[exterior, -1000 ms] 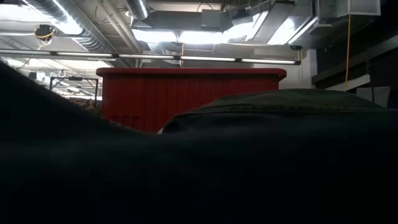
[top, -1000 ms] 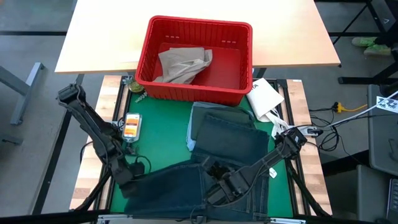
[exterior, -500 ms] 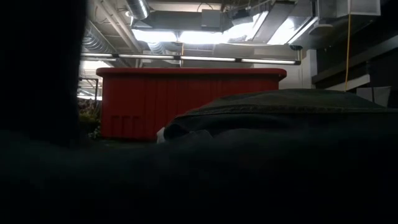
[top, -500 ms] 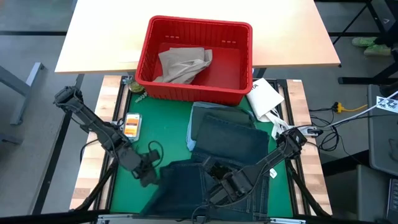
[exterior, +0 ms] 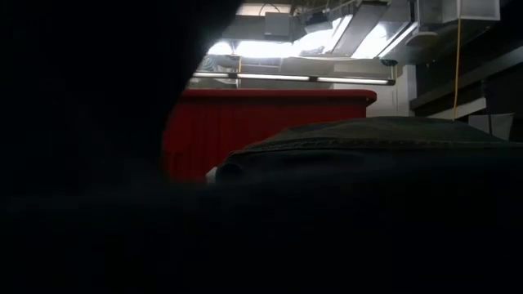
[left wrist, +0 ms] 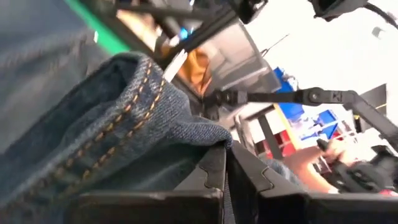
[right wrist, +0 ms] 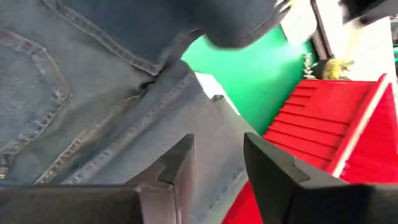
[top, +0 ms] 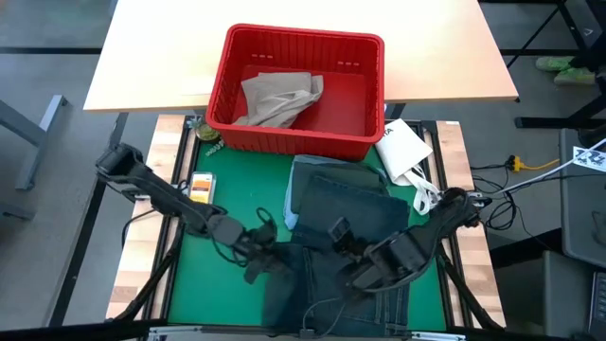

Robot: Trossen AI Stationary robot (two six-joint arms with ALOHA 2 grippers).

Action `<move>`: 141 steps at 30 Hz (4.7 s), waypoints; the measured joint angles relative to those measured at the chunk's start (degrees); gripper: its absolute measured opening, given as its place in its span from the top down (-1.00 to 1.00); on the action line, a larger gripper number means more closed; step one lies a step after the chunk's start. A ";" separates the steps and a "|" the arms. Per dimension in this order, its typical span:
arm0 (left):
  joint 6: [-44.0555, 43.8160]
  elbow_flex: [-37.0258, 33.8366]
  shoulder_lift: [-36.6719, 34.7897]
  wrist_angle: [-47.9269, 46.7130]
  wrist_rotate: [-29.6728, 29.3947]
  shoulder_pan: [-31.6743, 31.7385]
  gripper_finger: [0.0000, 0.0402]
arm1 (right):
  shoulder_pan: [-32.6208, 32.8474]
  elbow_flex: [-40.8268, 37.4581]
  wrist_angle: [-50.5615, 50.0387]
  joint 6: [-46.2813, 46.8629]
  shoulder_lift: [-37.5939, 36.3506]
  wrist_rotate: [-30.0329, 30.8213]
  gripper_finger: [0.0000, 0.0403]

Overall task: Fold Laundry from Bin
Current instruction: Fold the dark blue pants

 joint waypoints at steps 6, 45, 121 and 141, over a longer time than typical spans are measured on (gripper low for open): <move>10.68 9.57 11.04 2.48 2.80 2.40 1.00 | -0.04 0.00 -0.01 0.02 -4.00 4.79 0.32; 28.19 46.40 48.48 -5.52 -3.24 6.03 0.94 | -0.04 0.00 0.01 0.68 -8.30 9.09 0.32; 62.48 46.31 24.31 -48.90 -15.23 4.80 0.41 | 5.02 -0.71 0.15 9.35 -13.37 6.06 0.32; 36.67 10.12 -5.27 -51.22 -26.85 -5.68 0.61 | 14.86 -47.51 23.46 70.34 -27.57 9.65 0.32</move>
